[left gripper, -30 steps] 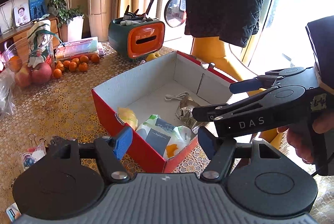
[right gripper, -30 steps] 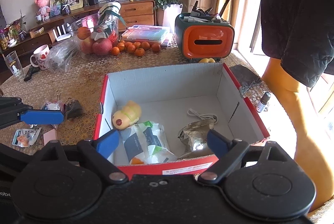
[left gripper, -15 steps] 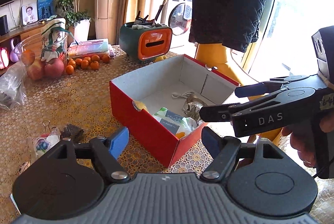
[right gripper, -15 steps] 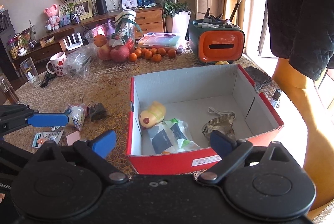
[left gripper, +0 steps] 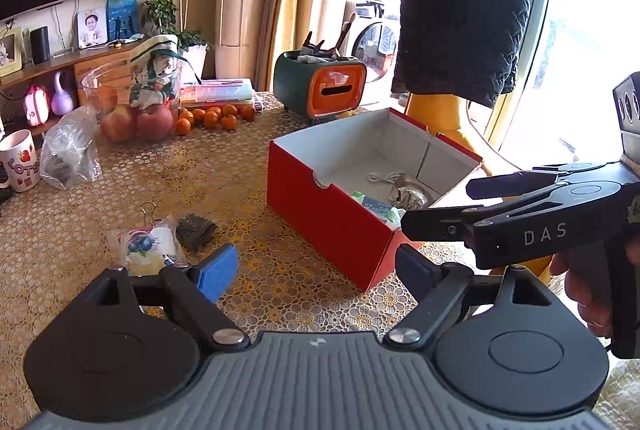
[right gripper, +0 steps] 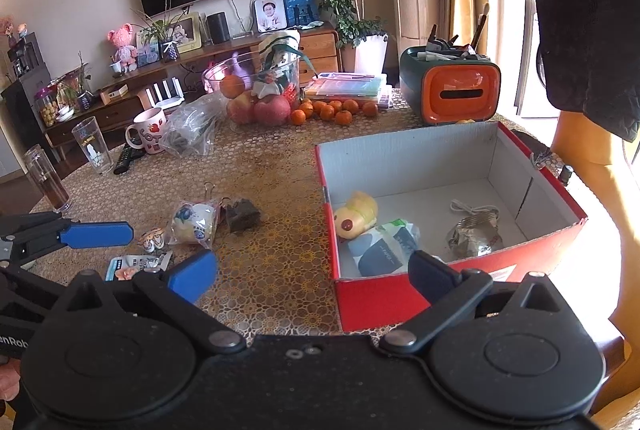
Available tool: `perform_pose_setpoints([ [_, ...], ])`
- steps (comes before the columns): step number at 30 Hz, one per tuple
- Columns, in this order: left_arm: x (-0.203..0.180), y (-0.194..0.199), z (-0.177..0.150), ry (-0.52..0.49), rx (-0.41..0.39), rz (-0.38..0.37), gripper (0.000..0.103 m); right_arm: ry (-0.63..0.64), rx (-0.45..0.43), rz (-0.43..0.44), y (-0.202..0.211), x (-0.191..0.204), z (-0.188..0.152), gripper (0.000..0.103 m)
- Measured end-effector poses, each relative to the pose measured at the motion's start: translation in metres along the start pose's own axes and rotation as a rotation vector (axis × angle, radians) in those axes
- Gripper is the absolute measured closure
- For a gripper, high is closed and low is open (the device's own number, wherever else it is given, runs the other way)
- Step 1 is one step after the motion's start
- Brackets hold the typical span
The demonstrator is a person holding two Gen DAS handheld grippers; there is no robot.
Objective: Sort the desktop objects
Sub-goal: 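Move left tool to the white sausage packet while right tool approaches the pink sticky note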
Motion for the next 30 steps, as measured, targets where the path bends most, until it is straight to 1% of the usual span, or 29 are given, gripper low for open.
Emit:
perform_pose_setpoints([
  [4,0.013,0.014,-0.013,0.041,-0.021,0.008,0.013,0.016,-0.004,0.012,-0.001,0.018,-0.008,0.001],
  [5,0.017,0.017,-0.016,0.057,-0.025,0.013,0.011,0.017,-0.007,0.017,-0.002,0.022,-0.009,0.001],
  [6,0.021,0.019,-0.020,0.073,-0.025,0.015,0.006,0.018,-0.007,0.024,-0.002,0.027,-0.011,0.001],
  [8,0.030,0.026,-0.028,0.103,-0.034,0.016,0.004,0.020,-0.004,0.033,-0.005,0.035,-0.014,0.001],
  [15,0.060,0.047,-0.054,0.149,-0.053,0.111,0.003,0.050,0.002,0.056,-0.015,0.062,-0.030,0.001],
  [20,0.080,0.056,-0.073,0.188,-0.049,0.149,0.003,0.067,-0.008,0.073,-0.023,0.079,-0.036,0.001],
  [23,0.090,0.059,-0.084,0.196,-0.048,0.174,0.000,0.082,-0.009,0.081,-0.028,0.090,-0.042,0.001],
  [27,0.101,0.061,-0.098,0.203,-0.052,0.202,0.000,0.099,0.002,0.084,-0.039,0.101,-0.048,0.001],
  [30,0.110,0.058,-0.111,0.204,-0.039,0.225,0.000,0.123,0.009,0.082,-0.049,0.110,-0.052,0.001],
])
Point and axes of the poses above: each gripper's, at about its wrist camera, not at the fingertips, and y roughly against the way its jaws point, x to its left, z to its top, the point moved 7 cm from there along -y, roughly the way its jaws point, and after that the axes turned 10 degrees about -y, right-handed, at the moved point
